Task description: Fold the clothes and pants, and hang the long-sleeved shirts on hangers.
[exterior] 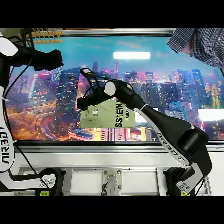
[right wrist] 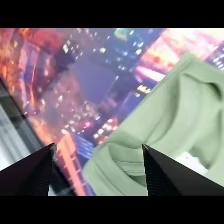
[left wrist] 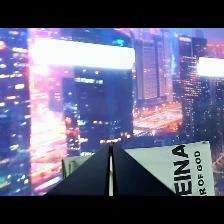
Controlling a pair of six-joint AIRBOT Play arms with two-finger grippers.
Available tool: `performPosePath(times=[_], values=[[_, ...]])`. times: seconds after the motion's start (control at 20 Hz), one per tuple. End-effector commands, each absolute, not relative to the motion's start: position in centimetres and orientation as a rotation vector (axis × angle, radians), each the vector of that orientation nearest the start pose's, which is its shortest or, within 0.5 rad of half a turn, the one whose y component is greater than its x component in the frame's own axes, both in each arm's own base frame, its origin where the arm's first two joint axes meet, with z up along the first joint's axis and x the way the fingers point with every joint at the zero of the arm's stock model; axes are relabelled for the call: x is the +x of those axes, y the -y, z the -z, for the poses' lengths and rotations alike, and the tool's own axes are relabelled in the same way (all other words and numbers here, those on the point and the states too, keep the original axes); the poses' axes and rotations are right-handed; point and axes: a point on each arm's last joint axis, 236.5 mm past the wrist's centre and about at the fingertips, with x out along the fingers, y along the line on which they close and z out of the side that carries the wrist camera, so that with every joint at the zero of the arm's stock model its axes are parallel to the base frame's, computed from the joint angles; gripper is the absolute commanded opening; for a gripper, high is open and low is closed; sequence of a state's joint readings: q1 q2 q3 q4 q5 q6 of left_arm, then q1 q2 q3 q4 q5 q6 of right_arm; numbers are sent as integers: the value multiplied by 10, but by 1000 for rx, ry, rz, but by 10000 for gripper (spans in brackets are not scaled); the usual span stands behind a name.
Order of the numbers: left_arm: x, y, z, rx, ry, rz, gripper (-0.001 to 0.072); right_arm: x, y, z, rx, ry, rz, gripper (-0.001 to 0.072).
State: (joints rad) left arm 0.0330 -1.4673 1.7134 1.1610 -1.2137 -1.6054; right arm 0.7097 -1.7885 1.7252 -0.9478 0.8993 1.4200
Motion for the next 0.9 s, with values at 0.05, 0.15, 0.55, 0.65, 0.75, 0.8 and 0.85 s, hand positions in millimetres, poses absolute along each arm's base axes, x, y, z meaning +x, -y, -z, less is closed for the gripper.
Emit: performPosePath(times=[0.05,0.15,0.55,0.65,0.75,0.8,0.85], values=[[461,59,-134,-382,-969,200,7,395,-364,-44,-56,-1024,-811,580],[432,73,-96,-390,-1043,206,7,392,-279,-14,-107,-1124,-663,581],[347,151,-4,-310,-1220,328,8,334,-135,96,504,-1420,-340,590],[342,168,-4,-282,-1221,368,8,343,-149,102,601,-1384,-365,588],[340,181,-6,-264,-1204,397,7,354,-171,102,687,-1341,-415,586],[340,187,-7,-257,-1198,409,7,360,-182,102,729,-1321,-435,580],[338,191,-7,-252,-1195,418,7,364,-194,102,759,-1304,-456,580]])
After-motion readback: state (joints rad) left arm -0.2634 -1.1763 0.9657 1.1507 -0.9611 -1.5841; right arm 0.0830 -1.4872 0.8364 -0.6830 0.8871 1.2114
